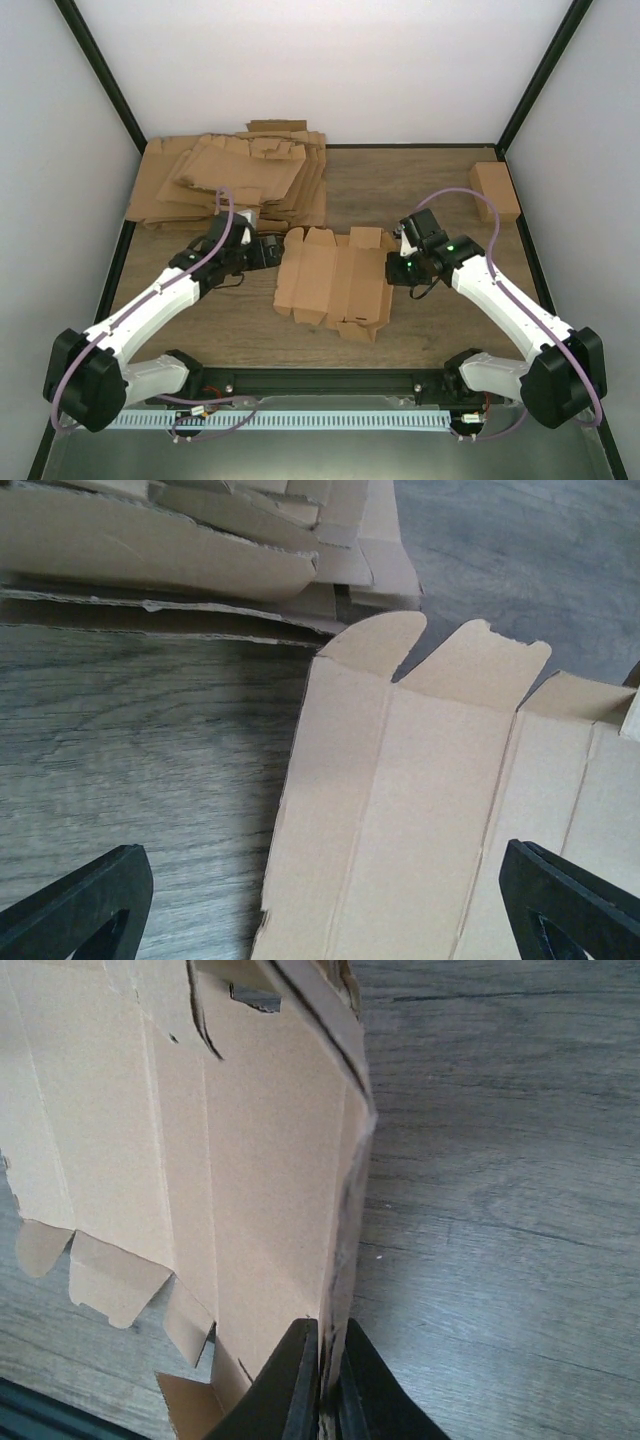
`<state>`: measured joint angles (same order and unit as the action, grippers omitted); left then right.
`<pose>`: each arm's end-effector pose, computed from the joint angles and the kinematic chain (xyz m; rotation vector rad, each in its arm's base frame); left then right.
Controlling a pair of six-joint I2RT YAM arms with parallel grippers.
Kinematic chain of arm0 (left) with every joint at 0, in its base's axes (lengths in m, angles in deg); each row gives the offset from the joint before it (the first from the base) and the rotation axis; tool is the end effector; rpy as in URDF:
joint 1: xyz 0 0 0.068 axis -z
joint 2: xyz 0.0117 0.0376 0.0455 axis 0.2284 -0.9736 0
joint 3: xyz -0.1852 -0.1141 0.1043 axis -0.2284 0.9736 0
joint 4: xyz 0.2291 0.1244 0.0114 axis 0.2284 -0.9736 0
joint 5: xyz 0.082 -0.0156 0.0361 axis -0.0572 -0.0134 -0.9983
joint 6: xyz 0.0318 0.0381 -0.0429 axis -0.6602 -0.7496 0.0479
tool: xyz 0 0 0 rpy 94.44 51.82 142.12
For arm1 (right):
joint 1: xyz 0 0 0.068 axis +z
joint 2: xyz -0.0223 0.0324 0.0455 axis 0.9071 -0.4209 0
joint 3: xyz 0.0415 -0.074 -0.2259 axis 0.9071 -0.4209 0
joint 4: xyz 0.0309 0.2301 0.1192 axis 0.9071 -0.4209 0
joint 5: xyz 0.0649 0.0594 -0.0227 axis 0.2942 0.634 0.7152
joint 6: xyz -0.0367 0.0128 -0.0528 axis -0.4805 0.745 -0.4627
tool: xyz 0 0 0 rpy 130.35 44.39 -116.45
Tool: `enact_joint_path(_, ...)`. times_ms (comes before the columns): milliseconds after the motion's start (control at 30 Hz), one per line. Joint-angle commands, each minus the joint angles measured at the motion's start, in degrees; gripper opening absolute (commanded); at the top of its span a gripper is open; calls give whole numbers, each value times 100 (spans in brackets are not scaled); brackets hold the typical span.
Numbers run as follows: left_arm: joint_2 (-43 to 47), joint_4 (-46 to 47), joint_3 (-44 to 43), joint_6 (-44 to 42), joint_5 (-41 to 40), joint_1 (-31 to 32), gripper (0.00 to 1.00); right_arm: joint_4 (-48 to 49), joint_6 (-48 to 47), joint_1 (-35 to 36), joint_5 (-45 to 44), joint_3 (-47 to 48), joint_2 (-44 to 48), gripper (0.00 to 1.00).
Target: Fold the paper box
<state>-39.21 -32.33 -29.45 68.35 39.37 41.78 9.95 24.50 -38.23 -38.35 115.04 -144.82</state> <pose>0.2299 -0.1294 0.2039 -0.0425 2.4422 -0.5794 0.2068 0.1151 0.2078 -0.0736 2.7725 0.5054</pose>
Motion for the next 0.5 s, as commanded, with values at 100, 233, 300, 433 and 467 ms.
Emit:
enact_joint_path(100, -431, 729, -32, -543, 1191, 188, 92, -100, 11, 37, 259, 81, 152, 7)
enact_joint_path(233, -641, 674, -392, -812, 1225, 439, 92, 30, -10, 37, 262, 45, 97, 7)
enact_joint_path(300, -714, 624, -481, -834, 1091, 442, 93, 158, -8, 37, 288, 8, 59, 6)
enact_joint_path(433, -936, 520, -619, -856, 929, 447, 93, 548, 71, 37, 522, -164, -121, 7)
enact_joint_path(467, -1002, 492, -652, -863, 939, 447, 93, 613, 81, 35, 583, -188, -196, 7)
